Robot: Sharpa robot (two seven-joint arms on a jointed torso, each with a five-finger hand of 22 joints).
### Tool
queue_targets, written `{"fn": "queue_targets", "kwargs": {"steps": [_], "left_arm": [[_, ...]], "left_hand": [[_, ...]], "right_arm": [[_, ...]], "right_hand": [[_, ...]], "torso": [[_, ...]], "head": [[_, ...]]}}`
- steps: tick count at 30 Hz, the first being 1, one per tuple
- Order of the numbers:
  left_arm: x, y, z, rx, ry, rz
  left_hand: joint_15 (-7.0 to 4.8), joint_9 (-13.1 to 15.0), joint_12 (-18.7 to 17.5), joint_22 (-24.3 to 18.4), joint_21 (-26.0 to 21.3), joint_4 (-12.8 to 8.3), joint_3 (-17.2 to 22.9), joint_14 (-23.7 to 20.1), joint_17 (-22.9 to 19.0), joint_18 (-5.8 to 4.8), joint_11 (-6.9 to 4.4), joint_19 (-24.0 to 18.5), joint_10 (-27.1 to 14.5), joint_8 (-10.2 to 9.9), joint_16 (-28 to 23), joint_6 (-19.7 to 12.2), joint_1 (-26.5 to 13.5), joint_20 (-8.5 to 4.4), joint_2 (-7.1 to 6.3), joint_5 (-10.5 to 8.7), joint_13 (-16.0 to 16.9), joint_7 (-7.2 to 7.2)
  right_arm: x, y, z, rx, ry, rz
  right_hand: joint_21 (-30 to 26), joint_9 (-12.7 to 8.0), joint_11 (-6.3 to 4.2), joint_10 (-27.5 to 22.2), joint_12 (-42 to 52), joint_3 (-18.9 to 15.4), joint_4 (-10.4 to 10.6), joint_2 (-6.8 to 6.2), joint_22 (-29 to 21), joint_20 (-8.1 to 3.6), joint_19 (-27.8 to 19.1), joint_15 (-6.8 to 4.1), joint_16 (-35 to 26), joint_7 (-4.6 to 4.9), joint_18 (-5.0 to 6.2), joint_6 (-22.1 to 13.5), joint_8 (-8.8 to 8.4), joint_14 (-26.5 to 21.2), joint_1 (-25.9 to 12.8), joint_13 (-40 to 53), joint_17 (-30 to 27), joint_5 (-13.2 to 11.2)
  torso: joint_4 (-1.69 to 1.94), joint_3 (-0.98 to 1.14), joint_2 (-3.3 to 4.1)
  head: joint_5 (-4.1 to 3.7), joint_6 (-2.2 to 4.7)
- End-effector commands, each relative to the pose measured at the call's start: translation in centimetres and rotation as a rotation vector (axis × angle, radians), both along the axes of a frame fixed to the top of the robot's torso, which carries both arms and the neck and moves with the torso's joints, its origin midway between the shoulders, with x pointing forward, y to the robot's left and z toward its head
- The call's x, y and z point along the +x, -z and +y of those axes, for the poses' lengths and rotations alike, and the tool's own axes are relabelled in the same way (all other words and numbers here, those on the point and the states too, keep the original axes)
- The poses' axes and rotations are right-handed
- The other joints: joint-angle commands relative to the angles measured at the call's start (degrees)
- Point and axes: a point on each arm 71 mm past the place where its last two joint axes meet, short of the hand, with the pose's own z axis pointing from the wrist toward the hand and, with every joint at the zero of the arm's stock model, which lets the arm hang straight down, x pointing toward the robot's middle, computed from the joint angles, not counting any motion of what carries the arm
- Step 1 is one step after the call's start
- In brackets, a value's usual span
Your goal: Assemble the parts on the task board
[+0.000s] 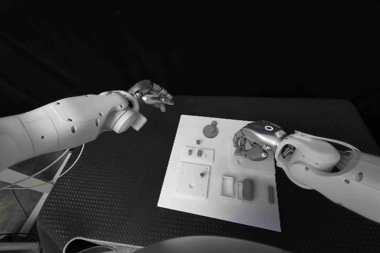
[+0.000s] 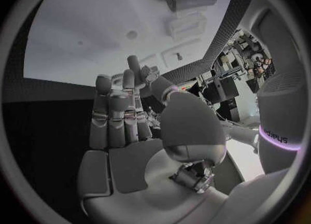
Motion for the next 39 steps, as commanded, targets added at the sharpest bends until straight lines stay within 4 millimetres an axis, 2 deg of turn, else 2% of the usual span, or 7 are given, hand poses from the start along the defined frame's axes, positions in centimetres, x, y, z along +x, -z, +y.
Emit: {"fn": "queue_targets", "kwargs": {"steps": [1,7,16,26,34,39], "left_arm": [[0.0,0.0,-0.3,-0.009,0.015,0.001],[0.0,-0.1,-0.3,-0.009,0.014,0.000],[0.0,-0.1,-0.4,-0.010,0.014,-0.002],[0.1,-0.1,-0.7,-0.011,0.021,-0.001],[0.1,-0.1,-0.9,-0.012,0.025,0.000],[0.1,0.0,-1.0,-0.013,0.027,0.001]], "left_hand": [[0.02,-0.08,0.06,-0.10,0.19,0.34,-0.01,0.44,0.08,0.96,-0.10,0.24,-0.24,0.28,-0.32,-0.35,-0.17,-0.11,0.29,0.05,0.08,-0.16],[0.02,-0.08,0.06,-0.11,0.19,0.36,0.00,0.45,0.11,0.96,-0.10,0.24,-0.24,0.29,-0.35,-0.36,-0.17,-0.12,0.30,0.05,0.08,-0.16],[0.01,-0.09,0.06,-0.12,0.19,0.38,0.00,0.46,0.16,0.97,-0.10,0.23,-0.25,0.30,-0.38,-0.36,-0.17,-0.13,0.29,0.05,0.08,-0.16],[0.01,-0.11,0.07,-0.13,0.19,0.41,0.01,0.47,0.21,0.97,-0.11,0.23,-0.25,0.32,-0.43,-0.37,-0.16,-0.13,0.29,0.05,0.09,-0.16],[0.01,-0.12,0.07,-0.14,0.19,0.43,0.02,0.48,0.26,0.97,-0.10,0.23,-0.25,0.33,-0.47,-0.38,-0.16,-0.13,0.29,0.05,0.09,-0.16],[0.01,-0.13,0.07,-0.15,0.19,0.44,0.02,0.48,0.29,0.97,-0.10,0.23,-0.26,0.33,-0.48,-0.39,-0.16,-0.13,0.29,0.05,0.09,-0.16]], "right_arm": [[-0.1,-0.9,0.3,0.027,-0.002,-0.009],[-0.7,-1.7,1.5,0.073,-0.030,0.024],[-2.0,-1.3,5.3,0.111,-0.118,0.069],[-4.3,0.9,10.1,0.140,-0.221,0.128],[-5.6,3.2,11.8,0.124,-0.254,0.151],[-6.0,4.4,12.5,0.114,-0.264,0.161]], "right_hand": [[0.24,0.56,-0.15,0.29,0.18,0.26,-0.03,0.12,1.19,-0.27,0.11,-0.58,0.38,-0.04,0.98,0.42,0.38,-0.14,0.38,0.08,0.07,0.11],[0.24,0.58,-0.15,0.27,0.18,0.28,-0.02,0.15,1.18,-0.27,0.11,-0.58,0.38,-0.03,0.98,0.41,0.36,-0.14,0.40,0.16,0.07,0.11],[0.24,0.67,-0.14,0.10,0.13,0.34,-0.03,0.35,1.15,-0.26,0.04,-0.58,0.36,0.05,0.98,0.23,0.25,-0.21,0.46,0.43,0.04,0.11],[0.23,0.82,-0.12,-0.07,0.08,0.34,-0.06,0.52,1.13,-0.25,-0.04,-0.56,0.32,0.10,0.98,0.05,0.19,-0.29,0.58,0.74,0.00,0.11],[0.25,0.91,-0.11,-0.15,0.06,0.30,-0.08,0.57,1.13,-0.24,-0.08,-0.55,0.31,0.12,0.98,-0.03,0.18,-0.32,0.63,0.90,-0.02,0.11],[0.25,0.94,-0.11,-0.17,0.06,0.30,-0.08,0.58,1.14,-0.24,-0.09,-0.55,0.30,0.12,0.98,-0.04,0.18,-0.32,0.64,0.96,-0.03,0.11]], "torso": [[-0.01,-0.02,0.00],[0.02,-0.05,0.04],[-0.01,-0.07,0.04],[0.16,-0.08,0.05],[0.11,-0.11,0.04],[0.13,-0.07,0.03]], "head": [[0.14,0.01],[0.24,0.05],[0.85,-0.13],[1.65,-0.65],[2.28,-1.00],[2.63,-1.28]]}}
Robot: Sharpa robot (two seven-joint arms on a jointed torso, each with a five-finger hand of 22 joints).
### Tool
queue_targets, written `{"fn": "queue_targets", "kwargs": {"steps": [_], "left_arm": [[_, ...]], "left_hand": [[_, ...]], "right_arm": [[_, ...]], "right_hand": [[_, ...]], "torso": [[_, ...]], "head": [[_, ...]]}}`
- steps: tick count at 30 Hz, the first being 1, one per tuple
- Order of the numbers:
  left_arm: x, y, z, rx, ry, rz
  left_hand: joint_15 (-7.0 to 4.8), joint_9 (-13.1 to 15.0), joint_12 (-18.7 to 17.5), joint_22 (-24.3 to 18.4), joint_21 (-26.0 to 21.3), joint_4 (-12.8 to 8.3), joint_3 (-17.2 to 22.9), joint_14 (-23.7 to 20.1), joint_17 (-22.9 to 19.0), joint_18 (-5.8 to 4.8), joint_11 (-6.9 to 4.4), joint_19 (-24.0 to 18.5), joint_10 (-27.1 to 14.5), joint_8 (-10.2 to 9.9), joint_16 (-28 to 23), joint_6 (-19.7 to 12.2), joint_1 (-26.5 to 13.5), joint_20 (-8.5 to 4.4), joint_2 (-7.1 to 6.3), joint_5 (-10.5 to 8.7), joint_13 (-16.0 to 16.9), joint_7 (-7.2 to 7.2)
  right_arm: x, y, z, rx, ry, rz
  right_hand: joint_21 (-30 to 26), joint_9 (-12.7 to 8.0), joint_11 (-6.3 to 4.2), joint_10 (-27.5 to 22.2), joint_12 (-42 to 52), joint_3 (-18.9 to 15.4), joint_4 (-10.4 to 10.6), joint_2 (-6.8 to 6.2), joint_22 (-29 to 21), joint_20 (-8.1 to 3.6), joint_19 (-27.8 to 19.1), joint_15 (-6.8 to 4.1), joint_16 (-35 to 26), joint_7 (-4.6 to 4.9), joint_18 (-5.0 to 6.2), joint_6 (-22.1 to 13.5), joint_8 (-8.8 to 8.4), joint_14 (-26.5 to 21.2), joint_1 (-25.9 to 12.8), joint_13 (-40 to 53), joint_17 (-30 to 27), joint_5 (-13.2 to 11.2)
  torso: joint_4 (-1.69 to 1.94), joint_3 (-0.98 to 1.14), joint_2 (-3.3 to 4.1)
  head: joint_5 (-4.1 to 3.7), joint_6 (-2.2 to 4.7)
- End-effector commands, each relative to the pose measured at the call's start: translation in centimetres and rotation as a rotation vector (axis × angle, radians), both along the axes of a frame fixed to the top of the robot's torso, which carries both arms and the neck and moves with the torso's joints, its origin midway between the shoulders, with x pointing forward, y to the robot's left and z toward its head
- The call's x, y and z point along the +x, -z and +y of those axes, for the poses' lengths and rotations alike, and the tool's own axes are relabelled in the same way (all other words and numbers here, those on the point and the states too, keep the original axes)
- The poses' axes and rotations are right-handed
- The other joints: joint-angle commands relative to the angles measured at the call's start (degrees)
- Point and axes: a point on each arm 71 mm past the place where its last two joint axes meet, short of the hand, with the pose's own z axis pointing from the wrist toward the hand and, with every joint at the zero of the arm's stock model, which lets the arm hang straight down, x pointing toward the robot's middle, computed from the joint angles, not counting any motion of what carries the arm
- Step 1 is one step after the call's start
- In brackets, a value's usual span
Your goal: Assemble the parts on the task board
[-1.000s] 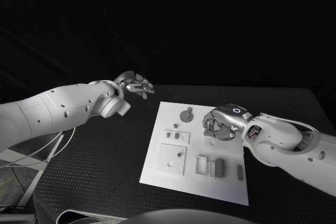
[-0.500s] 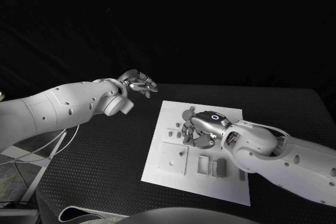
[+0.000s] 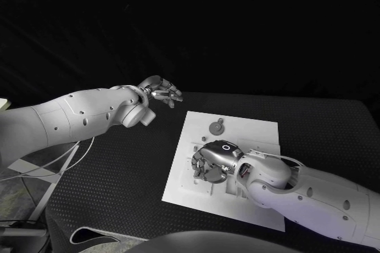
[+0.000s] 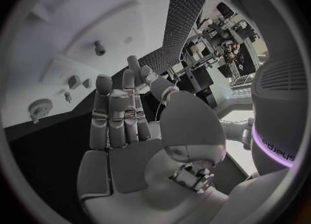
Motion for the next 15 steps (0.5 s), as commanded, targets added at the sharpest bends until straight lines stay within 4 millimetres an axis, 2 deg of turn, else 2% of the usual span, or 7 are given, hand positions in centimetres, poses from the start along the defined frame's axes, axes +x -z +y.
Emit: {"fn": "queue_targets", "kwargs": {"steps": [1,15], "left_arm": [[0.0,-0.1,-0.3,-0.009,0.014,0.001],[0.0,0.0,-0.3,-0.009,0.014,0.003]], "left_hand": [[0.00,-0.09,0.07,-0.06,0.19,0.45,0.02,0.48,0.07,0.97,-0.10,0.23,-0.26,0.35,-0.27,-0.39,-0.17,-0.13,0.29,0.05,0.09,-0.16],[0.01,-0.11,0.07,-0.07,0.19,0.50,0.02,0.49,0.13,0.97,-0.10,0.23,-0.26,0.36,-0.32,-0.40,-0.19,-0.13,0.32,0.05,0.10,-0.15]], "right_arm": [[-0.2,0.6,0.2,-0.020,-0.021,-0.017],[-0.3,1.8,0.7,-0.048,-0.026,0.002]], "right_hand": [[0.26,0.95,-0.11,-0.17,0.06,0.38,0.00,0.59,1.14,-0.33,-0.03,-0.49,0.31,0.13,0.98,0.04,0.16,-0.25,0.65,0.13,-0.01,0.34],[0.29,1.03,-0.11,-0.22,0.05,0.35,0.00,0.61,1.15,-0.34,-0.05,-0.49,0.31,0.13,0.98,0.00,0.15,-0.25,0.72,0.29,-0.03,0.34]], "torso": [[0.03,0.02,-0.02],[-0.05,0.02,0.00]], "head": [[0.28,-0.23],[0.95,-0.92]]}}
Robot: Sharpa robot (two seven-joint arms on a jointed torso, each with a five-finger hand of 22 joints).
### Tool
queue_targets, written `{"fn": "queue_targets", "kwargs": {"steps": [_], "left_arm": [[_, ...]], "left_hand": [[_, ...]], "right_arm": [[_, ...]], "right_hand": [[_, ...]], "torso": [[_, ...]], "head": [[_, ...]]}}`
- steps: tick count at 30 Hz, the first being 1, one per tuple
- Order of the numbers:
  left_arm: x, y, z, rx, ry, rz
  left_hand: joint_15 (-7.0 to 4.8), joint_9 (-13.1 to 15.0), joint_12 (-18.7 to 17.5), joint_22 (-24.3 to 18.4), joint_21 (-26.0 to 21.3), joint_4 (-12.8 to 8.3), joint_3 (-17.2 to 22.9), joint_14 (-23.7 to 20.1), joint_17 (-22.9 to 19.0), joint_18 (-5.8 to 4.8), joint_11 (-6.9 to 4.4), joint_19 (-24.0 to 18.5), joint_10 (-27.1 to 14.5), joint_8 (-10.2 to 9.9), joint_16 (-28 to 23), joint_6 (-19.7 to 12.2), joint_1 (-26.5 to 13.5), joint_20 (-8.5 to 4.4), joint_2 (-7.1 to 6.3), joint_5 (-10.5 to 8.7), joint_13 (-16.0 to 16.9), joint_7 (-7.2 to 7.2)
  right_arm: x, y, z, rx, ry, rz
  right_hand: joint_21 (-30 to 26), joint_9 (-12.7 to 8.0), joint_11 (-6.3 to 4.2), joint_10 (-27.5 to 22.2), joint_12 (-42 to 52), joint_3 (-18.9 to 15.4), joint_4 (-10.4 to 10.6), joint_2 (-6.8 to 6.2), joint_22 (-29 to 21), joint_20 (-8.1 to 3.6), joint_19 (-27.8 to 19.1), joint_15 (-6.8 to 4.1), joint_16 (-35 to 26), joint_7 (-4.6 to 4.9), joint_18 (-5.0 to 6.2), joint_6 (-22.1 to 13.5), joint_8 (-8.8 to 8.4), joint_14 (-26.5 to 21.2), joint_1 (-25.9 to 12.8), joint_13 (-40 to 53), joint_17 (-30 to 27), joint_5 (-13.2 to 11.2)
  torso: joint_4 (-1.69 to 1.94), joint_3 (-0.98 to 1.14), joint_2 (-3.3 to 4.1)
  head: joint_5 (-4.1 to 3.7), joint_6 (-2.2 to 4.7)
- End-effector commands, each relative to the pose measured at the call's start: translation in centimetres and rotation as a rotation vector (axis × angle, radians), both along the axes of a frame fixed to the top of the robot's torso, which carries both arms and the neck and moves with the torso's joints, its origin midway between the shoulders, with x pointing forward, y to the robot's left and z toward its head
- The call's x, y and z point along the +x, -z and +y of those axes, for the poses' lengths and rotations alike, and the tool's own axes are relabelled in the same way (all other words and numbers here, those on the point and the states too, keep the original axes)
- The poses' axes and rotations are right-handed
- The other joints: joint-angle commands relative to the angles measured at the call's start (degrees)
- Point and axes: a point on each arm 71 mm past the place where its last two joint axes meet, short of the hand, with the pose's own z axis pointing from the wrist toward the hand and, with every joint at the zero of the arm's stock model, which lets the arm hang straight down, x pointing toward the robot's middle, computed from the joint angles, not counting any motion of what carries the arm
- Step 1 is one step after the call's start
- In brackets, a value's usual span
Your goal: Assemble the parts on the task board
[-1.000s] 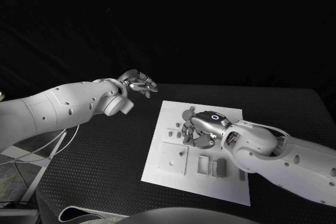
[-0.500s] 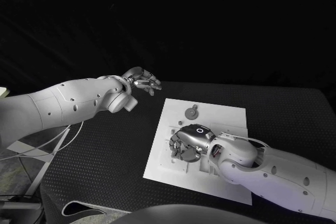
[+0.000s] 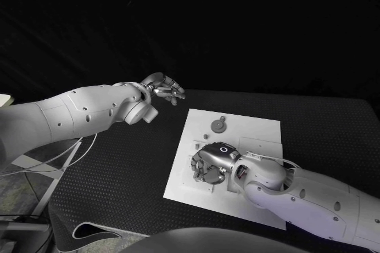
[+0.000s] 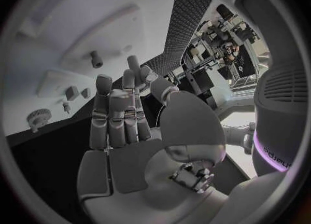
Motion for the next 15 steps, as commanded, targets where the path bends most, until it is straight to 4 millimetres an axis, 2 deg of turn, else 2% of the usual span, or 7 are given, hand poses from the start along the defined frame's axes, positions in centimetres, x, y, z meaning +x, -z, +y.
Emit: {"fn": "queue_targets", "kwargs": {"steps": [1,15], "left_arm": [[0.00,-0.05,-0.20,-0.009,0.013,0.003],[-0.01,-0.05,-0.20,-0.009,0.013,0.004]], "left_hand": [[0.01,-0.07,0.07,-0.08,0.19,0.35,-0.14,0.49,0.10,0.96,-0.10,0.23,-0.27,0.36,-0.33,-0.40,-0.19,-0.13,0.32,0.05,0.06,-0.15],[0.01,-0.09,0.06,-0.10,0.19,0.42,-0.15,0.50,0.16,0.96,-0.09,0.22,-0.27,0.38,-0.38,-0.42,-0.23,-0.12,0.32,0.05,0.07,-0.15]], "right_arm": [[-0.22,0.28,0.09,-0.026,-0.022,0.001],[-0.12,0.93,-0.16,-0.060,-0.019,0.009]], "right_hand": [[0.30,1.04,-0.11,-0.22,0.05,0.36,0.02,0.62,1.15,-0.36,-0.03,-0.49,0.31,0.08,0.99,0.14,0.39,-0.24,0.71,0.09,-0.02,0.39],[0.33,1.11,-0.10,-0.26,0.05,0.32,0.02,0.66,1.16,-0.35,-0.05,-0.48,0.32,0.09,0.99,0.10,0.38,-0.25,0.71,0.24,-0.03,0.40]], "torso": [[-0.04,0.02,0.00],[-0.10,0.08,-0.03]], "head": [[0.18,-0.22],[0.28,-0.45]]}}
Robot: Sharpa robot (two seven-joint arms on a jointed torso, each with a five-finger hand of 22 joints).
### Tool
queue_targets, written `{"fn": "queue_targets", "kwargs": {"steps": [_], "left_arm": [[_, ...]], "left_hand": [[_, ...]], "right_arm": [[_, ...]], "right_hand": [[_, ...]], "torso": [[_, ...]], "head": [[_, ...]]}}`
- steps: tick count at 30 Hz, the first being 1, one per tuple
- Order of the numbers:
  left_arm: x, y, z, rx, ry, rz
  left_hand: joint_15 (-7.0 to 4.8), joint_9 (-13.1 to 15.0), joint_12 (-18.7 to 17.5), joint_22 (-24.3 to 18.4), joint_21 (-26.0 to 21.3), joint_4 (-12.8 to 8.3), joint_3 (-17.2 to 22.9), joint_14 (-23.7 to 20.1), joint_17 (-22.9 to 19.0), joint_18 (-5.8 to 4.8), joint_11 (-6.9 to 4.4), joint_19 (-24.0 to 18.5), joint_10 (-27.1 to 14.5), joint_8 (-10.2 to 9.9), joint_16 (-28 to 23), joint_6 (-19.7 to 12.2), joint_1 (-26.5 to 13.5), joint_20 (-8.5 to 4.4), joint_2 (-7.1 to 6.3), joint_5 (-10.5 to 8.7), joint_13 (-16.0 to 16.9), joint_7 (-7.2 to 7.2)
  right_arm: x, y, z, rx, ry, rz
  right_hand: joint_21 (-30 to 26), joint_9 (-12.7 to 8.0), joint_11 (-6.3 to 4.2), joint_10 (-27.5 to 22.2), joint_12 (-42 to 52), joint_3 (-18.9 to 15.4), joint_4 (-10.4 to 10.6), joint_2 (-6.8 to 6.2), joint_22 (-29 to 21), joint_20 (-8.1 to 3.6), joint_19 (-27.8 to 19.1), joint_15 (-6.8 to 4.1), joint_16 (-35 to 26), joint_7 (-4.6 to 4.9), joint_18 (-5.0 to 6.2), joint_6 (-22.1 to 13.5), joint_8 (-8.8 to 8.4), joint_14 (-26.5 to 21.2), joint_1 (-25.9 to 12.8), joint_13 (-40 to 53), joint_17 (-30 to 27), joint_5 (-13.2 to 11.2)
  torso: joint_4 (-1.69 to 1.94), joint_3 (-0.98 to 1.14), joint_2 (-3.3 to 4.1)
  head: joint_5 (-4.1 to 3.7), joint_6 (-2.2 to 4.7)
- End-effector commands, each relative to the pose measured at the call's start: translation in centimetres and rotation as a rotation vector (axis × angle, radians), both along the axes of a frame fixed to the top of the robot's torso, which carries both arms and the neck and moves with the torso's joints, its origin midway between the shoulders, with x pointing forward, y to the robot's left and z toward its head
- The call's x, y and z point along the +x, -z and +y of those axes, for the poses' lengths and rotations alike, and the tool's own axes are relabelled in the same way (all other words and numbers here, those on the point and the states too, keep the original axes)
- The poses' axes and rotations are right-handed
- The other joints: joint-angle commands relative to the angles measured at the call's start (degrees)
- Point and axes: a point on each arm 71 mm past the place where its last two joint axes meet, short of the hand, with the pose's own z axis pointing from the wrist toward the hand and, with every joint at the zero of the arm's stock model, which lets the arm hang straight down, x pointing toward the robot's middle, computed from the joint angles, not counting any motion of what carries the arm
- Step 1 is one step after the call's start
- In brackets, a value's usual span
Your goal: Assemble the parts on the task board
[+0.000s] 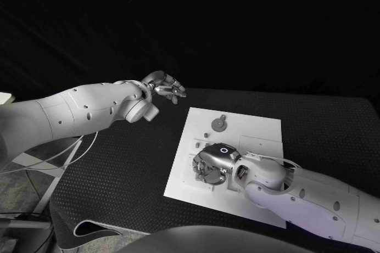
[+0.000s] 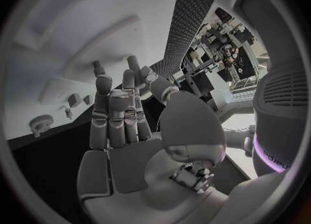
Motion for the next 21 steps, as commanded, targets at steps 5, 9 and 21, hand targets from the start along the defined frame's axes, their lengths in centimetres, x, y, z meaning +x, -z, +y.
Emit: {"fn": "queue_targets", "kwargs": {"steps": [5,9,21], "left_arm": [[-0.01,-0.06,-0.21,-0.009,0.014,0.003],[0.00,-0.06,-0.22,-0.009,0.014,0.003],[0.01,-0.04,-0.27,-0.009,0.015,0.005]], "left_hand": [[0.01,-0.10,0.06,-0.11,0.19,0.29,0.01,0.50,0.08,0.96,-0.09,0.22,-0.28,0.38,-0.40,-0.43,-0.25,-0.12,0.33,0.05,0.06,-0.15],[0.01,-0.10,0.07,-0.11,0.19,0.30,0.01,0.50,0.09,0.96,-0.09,0.22,-0.28,0.39,-0.41,-0.43,-0.25,-0.12,0.34,0.05,0.07,-0.15],[0.01,-0.12,0.07,-0.12,0.20,0.38,0.01,0.52,0.16,0.95,-0.09,0.23,-0.28,0.40,-0.46,-0.43,-0.29,-0.12,0.38,0.05,0.07,-0.14]], "right_arm": [[0.30,0.42,-0.20,-0.026,0.001,-0.021],[0.41,0.52,-0.21,-0.025,0.004,-0.024],[0.44,0.64,-0.19,-0.029,0.003,-0.023]], "right_hand": [[0.34,1.13,-0.10,-0.27,0.04,0.22,-0.08,0.66,1.17,-0.44,0.03,-0.47,0.33,0.02,0.98,0.39,0.16,-0.23,0.71,0.14,-0.03,0.11],[0.35,1.15,-0.10,-0.27,0.04,0.21,-0.08,0.66,1.17,-0.44,0.03,-0.47,0.33,0.02,0.98,0.39,0.16,-0.22,0.72,0.17,-0.03,0.11],[0.38,1.20,-0.11,-0.29,0.04,0.19,-0.09,0.66,1.18,-0.44,0.02,-0.47,0.34,0.01,0.98,0.38,0.16,-0.22,0.75,0.26,-0.03,0.11]], "torso": [[-0.02,0.05,-0.01],[0.01,0.04,0.00],[0.01,0.00,-0.02]], "head": [[0.04,-0.05],[0.06,-0.03],[0.07,0.04]]}}
